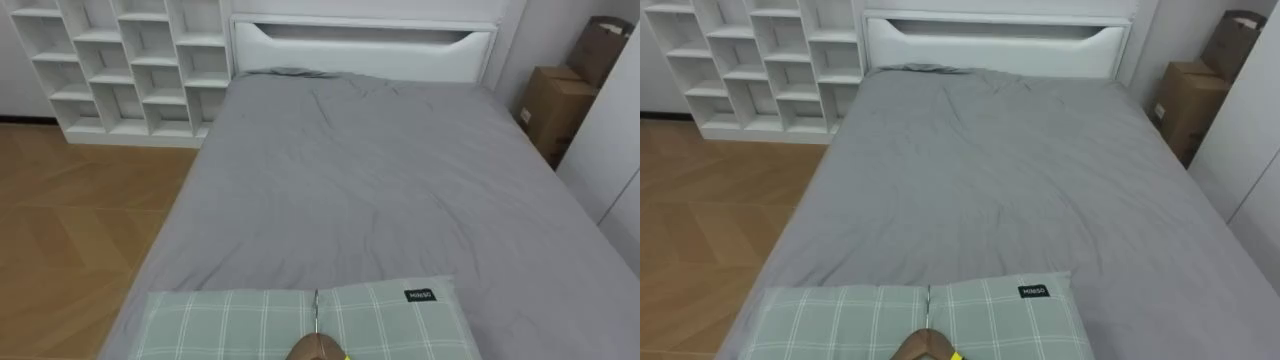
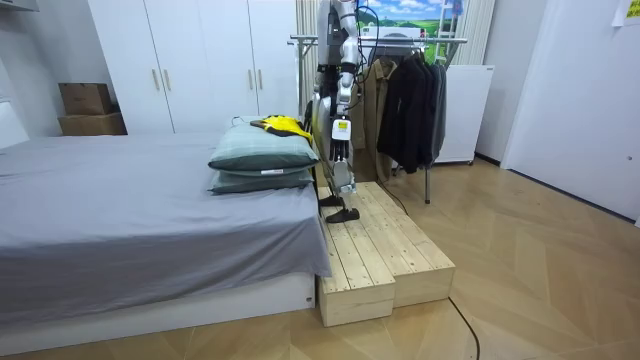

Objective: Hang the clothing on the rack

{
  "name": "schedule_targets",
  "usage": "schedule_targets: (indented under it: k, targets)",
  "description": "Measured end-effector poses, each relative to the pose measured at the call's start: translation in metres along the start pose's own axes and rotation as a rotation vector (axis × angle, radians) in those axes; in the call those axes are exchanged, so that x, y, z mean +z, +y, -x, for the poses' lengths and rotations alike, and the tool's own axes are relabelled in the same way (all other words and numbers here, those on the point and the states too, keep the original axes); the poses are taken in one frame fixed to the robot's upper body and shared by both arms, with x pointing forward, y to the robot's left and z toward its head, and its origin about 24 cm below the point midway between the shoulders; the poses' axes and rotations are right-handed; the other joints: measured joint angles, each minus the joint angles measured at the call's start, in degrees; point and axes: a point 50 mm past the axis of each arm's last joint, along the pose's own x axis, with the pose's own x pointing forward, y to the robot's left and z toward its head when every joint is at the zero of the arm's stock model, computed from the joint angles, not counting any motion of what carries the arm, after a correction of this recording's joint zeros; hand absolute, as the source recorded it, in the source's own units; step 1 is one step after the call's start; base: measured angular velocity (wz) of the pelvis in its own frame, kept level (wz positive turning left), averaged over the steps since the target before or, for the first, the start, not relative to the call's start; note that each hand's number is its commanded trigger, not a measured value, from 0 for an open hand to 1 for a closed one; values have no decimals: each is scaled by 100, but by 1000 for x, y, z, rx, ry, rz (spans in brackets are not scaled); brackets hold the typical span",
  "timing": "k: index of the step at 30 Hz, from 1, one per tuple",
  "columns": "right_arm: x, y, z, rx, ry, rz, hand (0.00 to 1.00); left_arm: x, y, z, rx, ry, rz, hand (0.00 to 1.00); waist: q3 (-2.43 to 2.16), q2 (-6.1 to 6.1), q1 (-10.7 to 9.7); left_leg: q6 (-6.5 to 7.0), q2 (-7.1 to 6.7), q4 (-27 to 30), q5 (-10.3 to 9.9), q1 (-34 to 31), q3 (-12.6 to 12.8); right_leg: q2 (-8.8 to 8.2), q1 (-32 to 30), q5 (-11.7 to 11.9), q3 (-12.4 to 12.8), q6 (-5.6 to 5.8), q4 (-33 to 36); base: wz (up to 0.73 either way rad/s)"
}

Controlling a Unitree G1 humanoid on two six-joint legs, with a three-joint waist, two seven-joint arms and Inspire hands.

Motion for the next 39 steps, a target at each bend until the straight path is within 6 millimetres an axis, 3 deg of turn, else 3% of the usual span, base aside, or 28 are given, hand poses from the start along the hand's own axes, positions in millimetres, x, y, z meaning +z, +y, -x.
schedule_targets:
  k: [39]
  targets:
    - [-1,0,0,8,7,-17,0,1,-1,0,-7,-2,8,0,9,1,12,0,-5,0,0,1,-10,-2,4,0,-6,0,-1,0]
